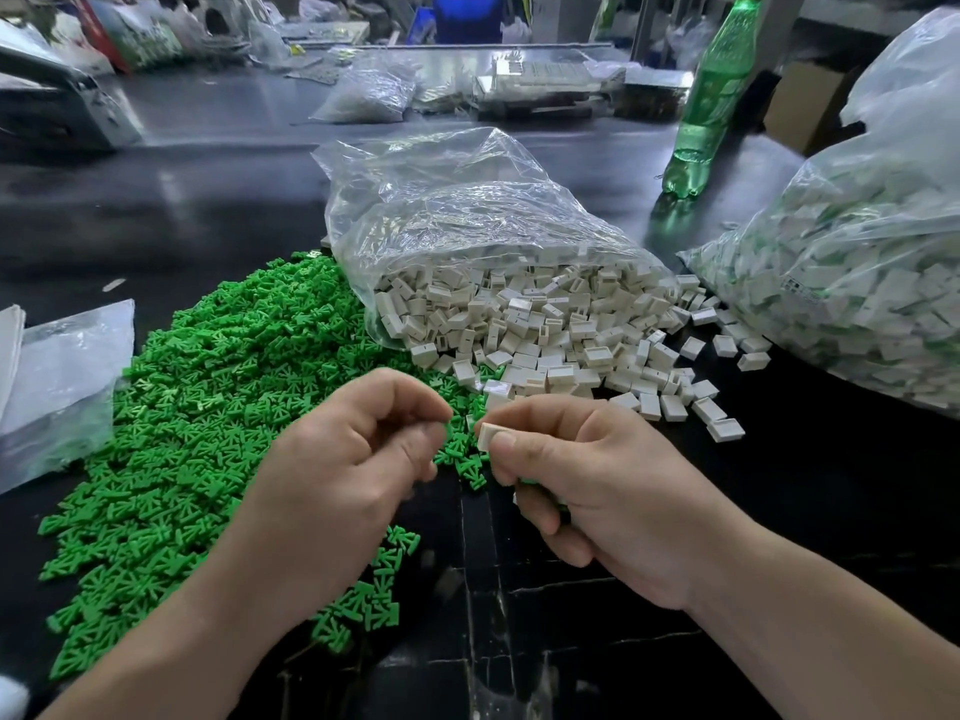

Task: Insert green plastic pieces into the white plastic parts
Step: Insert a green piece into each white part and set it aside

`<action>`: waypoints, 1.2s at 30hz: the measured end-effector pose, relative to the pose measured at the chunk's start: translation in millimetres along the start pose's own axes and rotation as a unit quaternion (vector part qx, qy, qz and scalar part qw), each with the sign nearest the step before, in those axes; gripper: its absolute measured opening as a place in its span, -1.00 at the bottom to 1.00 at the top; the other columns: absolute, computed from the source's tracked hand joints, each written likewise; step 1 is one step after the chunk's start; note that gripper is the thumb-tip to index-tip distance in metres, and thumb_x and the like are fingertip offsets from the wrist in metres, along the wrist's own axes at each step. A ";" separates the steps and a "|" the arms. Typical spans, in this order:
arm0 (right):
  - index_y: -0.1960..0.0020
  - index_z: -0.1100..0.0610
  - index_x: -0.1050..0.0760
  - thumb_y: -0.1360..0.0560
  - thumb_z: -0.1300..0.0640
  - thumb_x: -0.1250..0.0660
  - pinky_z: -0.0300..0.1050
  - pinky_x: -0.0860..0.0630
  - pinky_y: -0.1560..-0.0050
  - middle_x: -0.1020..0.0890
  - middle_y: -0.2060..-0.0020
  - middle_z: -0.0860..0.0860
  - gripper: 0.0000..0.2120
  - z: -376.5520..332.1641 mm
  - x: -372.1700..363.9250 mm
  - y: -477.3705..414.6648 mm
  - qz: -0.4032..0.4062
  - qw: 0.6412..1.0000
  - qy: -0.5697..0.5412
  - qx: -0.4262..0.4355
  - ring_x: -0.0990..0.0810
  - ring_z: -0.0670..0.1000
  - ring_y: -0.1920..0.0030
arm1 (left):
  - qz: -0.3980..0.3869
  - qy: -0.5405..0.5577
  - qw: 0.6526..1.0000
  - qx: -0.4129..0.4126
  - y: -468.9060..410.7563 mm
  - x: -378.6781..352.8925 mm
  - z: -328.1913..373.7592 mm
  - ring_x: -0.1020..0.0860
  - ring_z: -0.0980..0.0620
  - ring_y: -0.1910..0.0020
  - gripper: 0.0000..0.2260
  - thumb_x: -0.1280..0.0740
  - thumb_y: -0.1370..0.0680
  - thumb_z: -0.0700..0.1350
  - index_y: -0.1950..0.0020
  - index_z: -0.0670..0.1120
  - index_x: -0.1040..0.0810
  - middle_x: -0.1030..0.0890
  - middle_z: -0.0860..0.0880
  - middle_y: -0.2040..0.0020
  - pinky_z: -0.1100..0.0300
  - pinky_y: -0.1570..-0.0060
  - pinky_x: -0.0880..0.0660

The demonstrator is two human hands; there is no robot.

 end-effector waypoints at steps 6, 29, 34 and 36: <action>0.17 -0.02 -0.65 -0.56 0.06 -0.43 -0.28 -0.29 0.60 -0.54 0.30 0.01 -0.87 -5.2 -4.5 2.2 -0.032 0.999 -0.034 0.009 -0.39 -0.10 0.50 | -0.034 0.149 0.988 0.023 2.9 -8.3 4.9 -0.64 0.04 0.30 -0.94 -0.39 -0.50 0.00 0.06 0.09 -0.65 -0.66 -0.06 0.27 0.25 0.30 -0.57; -0.13 0.32 -0.53 -0.48 0.04 -0.40 -0.32 -0.24 0.63 -0.52 0.36 0.02 -0.62 -3.8 -7.0 4.8 -0.087 0.995 -0.046 -0.026 -0.36 -0.12 0.54 | -0.191 0.516 0.810 0.203 11.2 -41.8 5.3 -0.64 -0.01 0.43 -0.61 -0.61 -0.33 -0.05 -0.08 -0.16 -0.68 -0.65 -0.17 0.31 0.24 0.54 -0.53; 0.13 0.10 -0.62 -0.46 0.05 -0.42 -0.32 -0.23 0.64 -0.52 0.36 0.03 -0.89 -0.6 -11.2 5.5 -0.100 0.992 -0.065 -0.052 -0.36 -0.12 0.56 | -0.190 0.525 0.798 0.228 12.4 -42.9 1.7 -0.61 0.01 0.51 -0.64 -0.63 -0.30 -0.04 -0.01 -0.15 -0.69 -0.62 -0.16 0.38 0.26 0.58 -0.51; 0.11 0.11 -0.63 -0.46 0.06 -0.42 -0.32 -0.23 0.65 -0.52 0.36 0.03 -0.88 -1.3 -12.8 7.0 -0.101 0.990 -0.080 -0.055 -0.36 -0.12 0.56 | -0.191 0.533 0.794 0.221 12.6 -43.8 3.3 -0.61 0.01 0.52 -0.65 -0.63 -0.30 -0.04 0.01 -0.14 -0.69 -0.62 -0.15 0.38 0.26 0.58 -0.51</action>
Point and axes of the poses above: each hand's wrist, its own y-axis away from the middle knuckle, its own x-axis out of the back of the hand, z = x × y, the point moved 6 cm from there along -y, towards the middle knuckle
